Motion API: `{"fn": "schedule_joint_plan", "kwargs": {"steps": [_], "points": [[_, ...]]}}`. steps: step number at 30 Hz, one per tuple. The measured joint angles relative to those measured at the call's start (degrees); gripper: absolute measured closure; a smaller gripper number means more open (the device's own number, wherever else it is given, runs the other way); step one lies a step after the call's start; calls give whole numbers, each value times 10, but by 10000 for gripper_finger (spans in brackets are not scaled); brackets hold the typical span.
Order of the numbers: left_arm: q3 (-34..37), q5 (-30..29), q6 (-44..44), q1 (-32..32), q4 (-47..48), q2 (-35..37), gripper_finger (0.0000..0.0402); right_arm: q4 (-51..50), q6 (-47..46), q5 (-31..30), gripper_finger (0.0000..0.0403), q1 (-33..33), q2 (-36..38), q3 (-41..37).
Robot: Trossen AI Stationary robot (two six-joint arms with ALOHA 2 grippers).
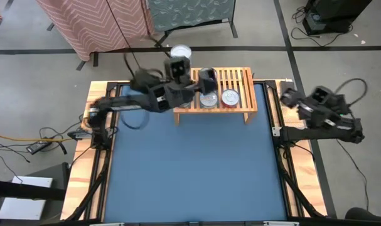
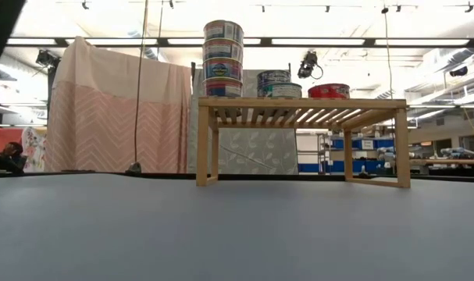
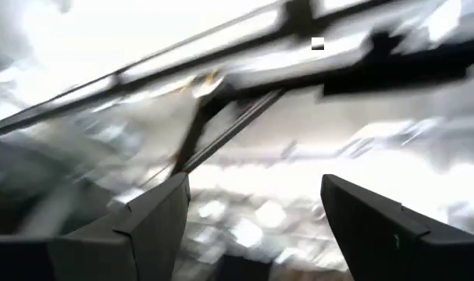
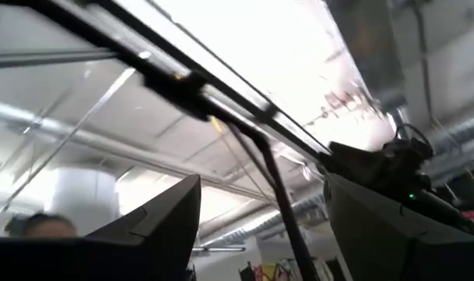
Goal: Stack canned seafood by type on shelf
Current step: Return to Home Position
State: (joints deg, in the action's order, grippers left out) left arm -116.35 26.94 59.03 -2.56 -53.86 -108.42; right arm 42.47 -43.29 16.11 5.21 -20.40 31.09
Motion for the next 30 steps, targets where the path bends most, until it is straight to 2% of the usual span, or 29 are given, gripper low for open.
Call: {"fn": "schedule_joint_plan", "kwargs": {"steps": [3,5,7,10,13,16,20,24,26,30], "points": [[-2,-1,-122,-7,201,72,106,-37,28,17,133,0,57,1],[-2,-48,-218,-8,368,117,106,-104,28,23,135,0,92,16],[0,-137,-311,-6,536,166,106,-212,29,26,136,0,120,47],[0,-307,-408,11,679,226,106,-408,58,25,135,0,142,114],[0,-414,-451,42,742,277,106,-517,113,22,132,1,140,181],[6,-444,-482,74,791,317,106,-563,178,49,130,2,139,232],[49,-501,-496,123,841,366,106,-663,208,129,131,7,148,280],[136,-583,-500,173,840,427,106,-748,213,139,135,33,163,286],[193,-610,-499,191,837,457,106,-762,214,139,135,47,167,276],[324,-644,-494,219,789,517,106,-758,215,187,135,67,183,250]]}}
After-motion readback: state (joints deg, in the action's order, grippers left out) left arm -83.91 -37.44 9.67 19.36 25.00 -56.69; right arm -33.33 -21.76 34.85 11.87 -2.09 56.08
